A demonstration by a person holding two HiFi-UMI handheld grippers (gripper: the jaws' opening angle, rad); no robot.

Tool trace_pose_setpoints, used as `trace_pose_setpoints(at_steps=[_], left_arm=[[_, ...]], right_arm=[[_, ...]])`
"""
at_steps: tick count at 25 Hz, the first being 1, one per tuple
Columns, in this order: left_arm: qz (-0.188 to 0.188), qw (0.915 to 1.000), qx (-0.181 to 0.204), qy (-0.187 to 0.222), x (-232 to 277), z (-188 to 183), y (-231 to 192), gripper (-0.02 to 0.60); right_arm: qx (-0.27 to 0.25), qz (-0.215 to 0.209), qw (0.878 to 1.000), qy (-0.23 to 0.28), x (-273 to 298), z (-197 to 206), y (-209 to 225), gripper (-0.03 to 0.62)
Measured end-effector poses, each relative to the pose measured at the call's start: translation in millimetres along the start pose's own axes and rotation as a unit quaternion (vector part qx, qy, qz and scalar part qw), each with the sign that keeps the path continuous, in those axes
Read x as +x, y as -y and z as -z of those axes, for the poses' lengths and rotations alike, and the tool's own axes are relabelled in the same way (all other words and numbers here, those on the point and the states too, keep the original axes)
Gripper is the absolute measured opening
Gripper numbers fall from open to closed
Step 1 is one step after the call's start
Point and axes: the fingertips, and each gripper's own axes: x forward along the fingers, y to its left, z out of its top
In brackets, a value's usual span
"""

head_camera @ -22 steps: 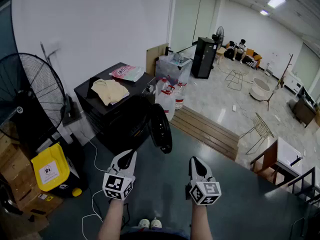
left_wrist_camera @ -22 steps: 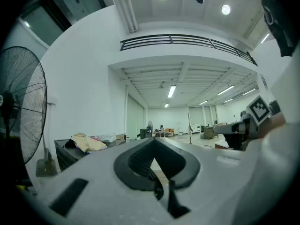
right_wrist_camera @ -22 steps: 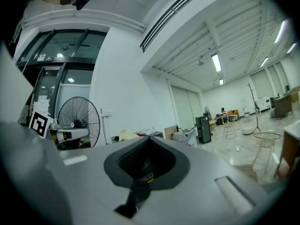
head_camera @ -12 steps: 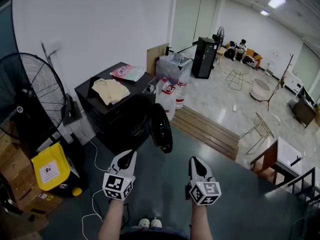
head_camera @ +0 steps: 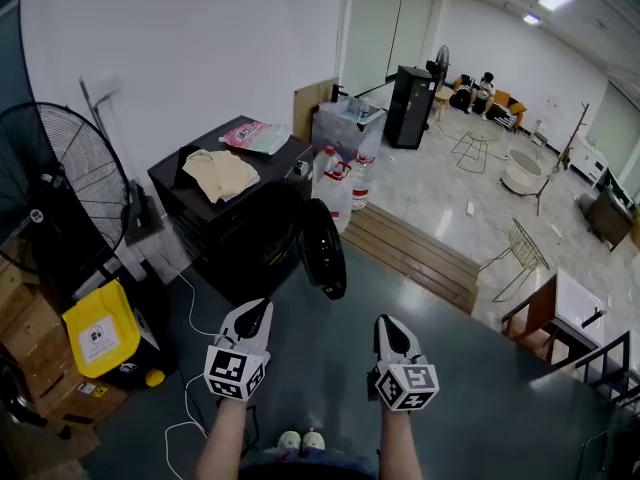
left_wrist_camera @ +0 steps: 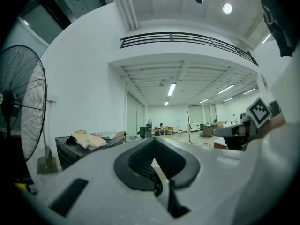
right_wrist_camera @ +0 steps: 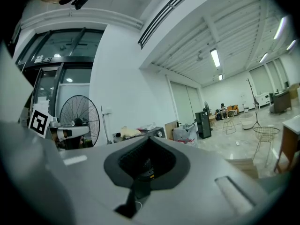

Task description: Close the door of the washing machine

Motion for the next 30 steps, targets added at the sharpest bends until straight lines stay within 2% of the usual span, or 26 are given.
trace_pose_setpoints(at_steps=[7,11,16,30], left_arm=[[0.004,0.9999,-0.008,-0.014,-2,13,1,0.000],[0.005,0.9997,-0.013,-0.021,-2,20,-3,0.000],[0.004,0.9994,-0.020,-0.029,-1,27,-8,0.000],[0.008,0.9991,-0.030,-0.029,20,41,-43,0.000]], right_arm=[[0.005,-0.006,1.000,-0.007,1,11,-1,0.057],[0.024,-0.022,0.999,0.007,6,11,-3,0.219],[0.029,-0.038,0.999,0.001,12,17,-7,0.296],[0.030,-0.020,0.999,-0.014,43,39,4,0.313]])
